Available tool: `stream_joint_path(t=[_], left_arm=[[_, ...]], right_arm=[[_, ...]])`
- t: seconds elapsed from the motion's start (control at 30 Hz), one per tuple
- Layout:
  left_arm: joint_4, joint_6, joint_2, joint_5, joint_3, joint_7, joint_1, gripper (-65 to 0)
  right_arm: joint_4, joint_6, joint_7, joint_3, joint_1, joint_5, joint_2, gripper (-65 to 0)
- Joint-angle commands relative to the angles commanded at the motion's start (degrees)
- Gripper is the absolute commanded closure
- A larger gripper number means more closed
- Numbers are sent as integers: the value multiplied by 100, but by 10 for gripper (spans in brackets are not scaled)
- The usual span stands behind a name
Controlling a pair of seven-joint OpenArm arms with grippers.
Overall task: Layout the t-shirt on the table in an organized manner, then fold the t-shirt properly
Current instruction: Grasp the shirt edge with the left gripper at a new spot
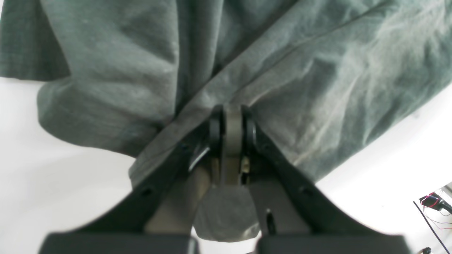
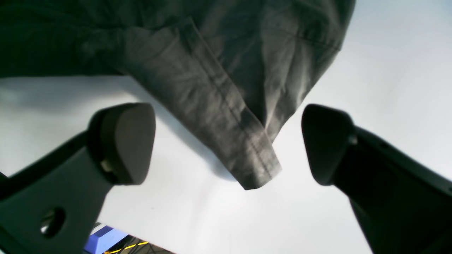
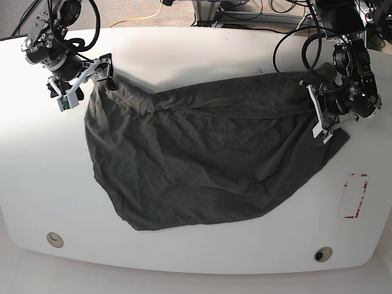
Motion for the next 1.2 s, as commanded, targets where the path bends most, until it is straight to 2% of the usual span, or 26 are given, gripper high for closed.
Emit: stream_joint_path(t=[0.07,0.2,0.23,0.27,0.37,0.53,0.7,1.2], left_arm=[[0,0,-9,0,0,0,-9,-39],[-18,0,-9,26,-9,0,-26,-167],[-35,0,-18,35,-18,0,-62,-229],[-35,0,-18,35,-18,0,-79,-264],[-44,0,-18,35,-26,0,-97,-346],[-79,0,-18,62,-26,0,-114,-357],[-422,0,-18,334,0,-4,-158,-357],[-536,0,-18,378,26,-22,-229,-344]], right_arm=[[0,0,0,0,0,0,0,-634],[0,0,0,0,0,0,0,-634],[0,0,0,0,0,0,0,-634],[0,0,0,0,0,0,0,-634],[0,0,0,0,0,0,0,-634],[0,0,0,0,0,9,0,-634],[0,0,0,0,0,26,0,-634],[-9,0,0,0,79,44,0,-634]])
